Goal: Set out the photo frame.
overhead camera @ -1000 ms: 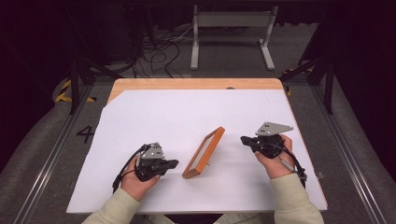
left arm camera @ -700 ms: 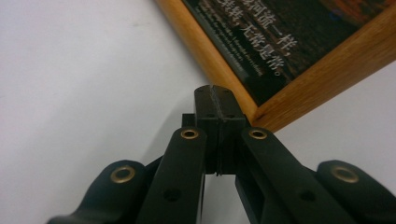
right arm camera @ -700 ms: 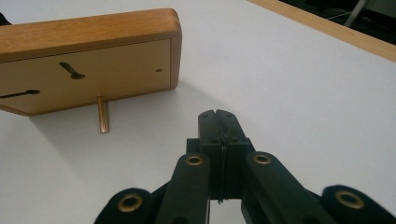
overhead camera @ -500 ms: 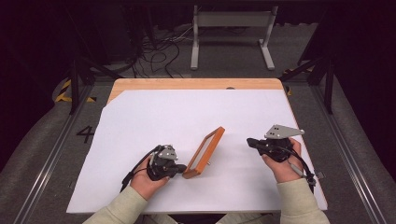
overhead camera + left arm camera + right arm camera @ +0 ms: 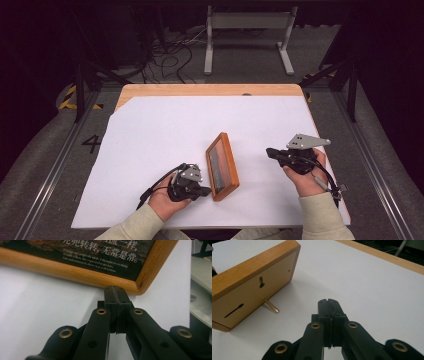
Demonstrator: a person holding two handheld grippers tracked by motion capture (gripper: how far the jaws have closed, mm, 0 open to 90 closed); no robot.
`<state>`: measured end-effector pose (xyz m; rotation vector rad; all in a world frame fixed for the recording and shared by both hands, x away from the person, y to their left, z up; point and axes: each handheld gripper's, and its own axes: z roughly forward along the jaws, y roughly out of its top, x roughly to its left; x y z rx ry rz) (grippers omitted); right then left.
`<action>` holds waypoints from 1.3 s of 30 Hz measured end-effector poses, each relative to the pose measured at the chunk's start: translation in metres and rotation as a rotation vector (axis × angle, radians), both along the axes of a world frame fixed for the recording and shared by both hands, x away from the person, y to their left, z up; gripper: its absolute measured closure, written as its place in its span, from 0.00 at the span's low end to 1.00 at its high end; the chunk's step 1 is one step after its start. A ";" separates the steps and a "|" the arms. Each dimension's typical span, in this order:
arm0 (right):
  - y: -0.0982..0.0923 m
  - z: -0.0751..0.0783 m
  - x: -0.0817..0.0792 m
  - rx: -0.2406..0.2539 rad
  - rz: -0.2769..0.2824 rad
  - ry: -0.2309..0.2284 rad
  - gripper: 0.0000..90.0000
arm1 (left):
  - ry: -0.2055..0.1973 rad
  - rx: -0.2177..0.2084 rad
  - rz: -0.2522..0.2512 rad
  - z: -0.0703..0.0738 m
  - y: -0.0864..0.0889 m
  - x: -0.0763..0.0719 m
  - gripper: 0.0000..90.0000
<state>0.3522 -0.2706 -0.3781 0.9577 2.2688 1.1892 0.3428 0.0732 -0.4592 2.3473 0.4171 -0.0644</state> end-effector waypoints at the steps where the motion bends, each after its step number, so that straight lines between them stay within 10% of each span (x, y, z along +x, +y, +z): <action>1: 0.000 0.000 0.000 0.001 0.003 0.002 1.00 | -0.003 0.000 -0.001 0.000 -0.001 0.000 1.00; 6: 0.007 0.002 -0.001 0.044 0.025 0.055 0.89 | 0.001 -0.001 -0.002 0.000 0.000 0.000 1.00; 11: 0.041 0.020 -0.004 0.112 0.041 0.186 0.57 | -0.027 -0.017 0.066 0.005 0.017 0.004 0.93; 17: 0.075 0.033 -0.002 0.092 0.073 0.280 0.44 | -0.033 -0.061 0.137 0.011 0.037 0.010 0.86; 29: 0.126 0.017 0.026 -0.081 0.034 0.430 0.45 | -0.059 -0.098 0.222 0.014 0.061 0.015 0.67; 39: 0.139 0.003 0.038 -0.117 0.014 0.561 0.58 | -0.065 -0.092 0.240 0.014 0.067 0.016 0.66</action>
